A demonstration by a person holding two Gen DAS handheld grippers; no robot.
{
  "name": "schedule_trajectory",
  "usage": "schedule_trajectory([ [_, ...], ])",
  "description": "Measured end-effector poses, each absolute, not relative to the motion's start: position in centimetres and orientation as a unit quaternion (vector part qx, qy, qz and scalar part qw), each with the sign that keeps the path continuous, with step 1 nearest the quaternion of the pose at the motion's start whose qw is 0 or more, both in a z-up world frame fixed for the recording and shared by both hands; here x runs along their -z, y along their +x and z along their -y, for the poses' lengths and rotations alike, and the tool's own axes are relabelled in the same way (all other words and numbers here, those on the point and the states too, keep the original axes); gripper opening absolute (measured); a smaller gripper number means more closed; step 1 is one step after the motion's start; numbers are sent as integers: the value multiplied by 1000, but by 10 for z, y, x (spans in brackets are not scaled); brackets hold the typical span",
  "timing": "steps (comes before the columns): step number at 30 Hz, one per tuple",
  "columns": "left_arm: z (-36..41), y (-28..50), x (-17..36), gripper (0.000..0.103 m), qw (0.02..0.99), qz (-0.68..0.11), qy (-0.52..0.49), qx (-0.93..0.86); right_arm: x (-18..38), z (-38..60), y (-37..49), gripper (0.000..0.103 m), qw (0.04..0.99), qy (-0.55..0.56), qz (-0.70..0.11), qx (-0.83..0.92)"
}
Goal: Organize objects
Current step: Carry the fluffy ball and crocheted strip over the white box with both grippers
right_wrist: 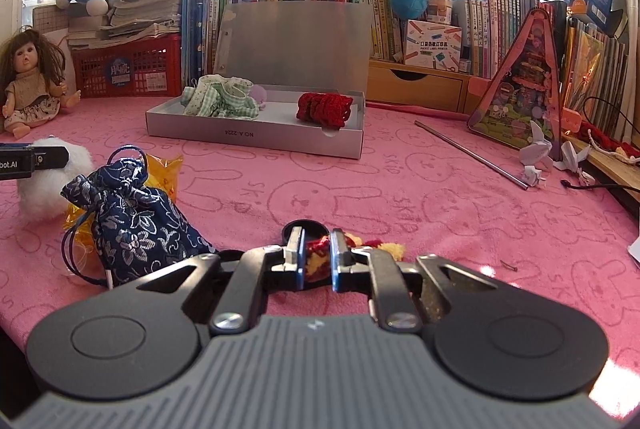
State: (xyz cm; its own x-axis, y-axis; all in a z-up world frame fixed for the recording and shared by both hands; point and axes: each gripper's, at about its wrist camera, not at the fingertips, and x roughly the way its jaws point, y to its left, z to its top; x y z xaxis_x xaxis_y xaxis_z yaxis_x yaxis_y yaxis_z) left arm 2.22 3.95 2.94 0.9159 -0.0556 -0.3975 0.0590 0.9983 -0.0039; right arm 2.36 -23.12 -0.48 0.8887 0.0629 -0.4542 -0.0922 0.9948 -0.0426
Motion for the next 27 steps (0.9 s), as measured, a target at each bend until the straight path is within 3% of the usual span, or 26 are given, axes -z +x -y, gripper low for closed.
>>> schedule_trajectory([
  [27,-33,27,-58,46,983,-179,-7,52,-27,236,27,12,982,-28,-186,-27],
])
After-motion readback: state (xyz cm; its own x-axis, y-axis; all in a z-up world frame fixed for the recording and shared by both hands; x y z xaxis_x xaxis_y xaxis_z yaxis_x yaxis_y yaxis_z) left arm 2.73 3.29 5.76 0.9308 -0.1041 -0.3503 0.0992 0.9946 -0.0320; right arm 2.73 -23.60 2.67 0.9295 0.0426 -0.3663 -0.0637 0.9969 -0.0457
